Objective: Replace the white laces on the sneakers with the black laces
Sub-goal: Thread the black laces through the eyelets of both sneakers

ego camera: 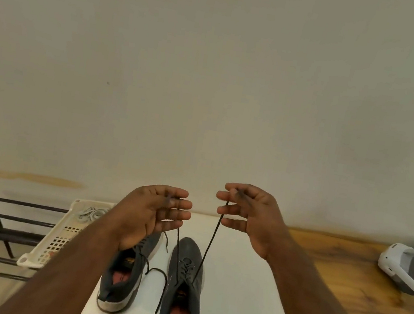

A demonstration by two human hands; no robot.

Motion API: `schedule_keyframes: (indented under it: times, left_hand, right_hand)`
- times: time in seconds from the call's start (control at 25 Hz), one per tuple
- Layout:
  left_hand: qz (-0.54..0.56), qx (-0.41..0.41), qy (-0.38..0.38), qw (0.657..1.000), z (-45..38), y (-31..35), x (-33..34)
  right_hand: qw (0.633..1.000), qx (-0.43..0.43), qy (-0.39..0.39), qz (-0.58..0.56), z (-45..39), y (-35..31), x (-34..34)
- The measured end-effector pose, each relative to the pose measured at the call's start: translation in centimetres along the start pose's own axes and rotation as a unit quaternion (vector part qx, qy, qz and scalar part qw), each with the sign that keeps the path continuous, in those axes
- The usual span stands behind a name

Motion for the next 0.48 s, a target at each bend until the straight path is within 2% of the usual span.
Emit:
schedule_keyframes:
  times: [0.12, 0.2, 0.36, 0.48]
  left_hand:
    - [-0.037, 0.050, 0.003, 0.998, 0.5, 1.0, 0.5]
    - [-0.086, 0.091, 0.040, 0.991, 0.4, 1.6, 0.5]
    - [-0.182, 0.161, 0.121, 0.963, -0.5, 3.4, 1.2]
    - [-0.184, 0.188, 0.136, 0.955, -1.2, 4.5, 2.6]
  right_hand:
    - [0.994, -0.070, 0.081, 0.035, 0.0, -0.6, 0.9]
    - [0.985, -0.111, 0.118, 0.063, -0.3, -0.8, 1.5]
    - [0.975, -0.144, 0.153, 0.071, -1.0, -0.9, 3.1]
    - [0.967, -0.166, 0.176, 0.076, -1.5, -0.8, 3.6]
Point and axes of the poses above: each hand's wrist, its own z-axis away from the middle knuckle, its own x-axis out of the palm, y = z × x, the point moved 7 cm from there along -z, towards the middle knuckle, and after that the axes turned 12 degrees about y, right-handed, at the moved point
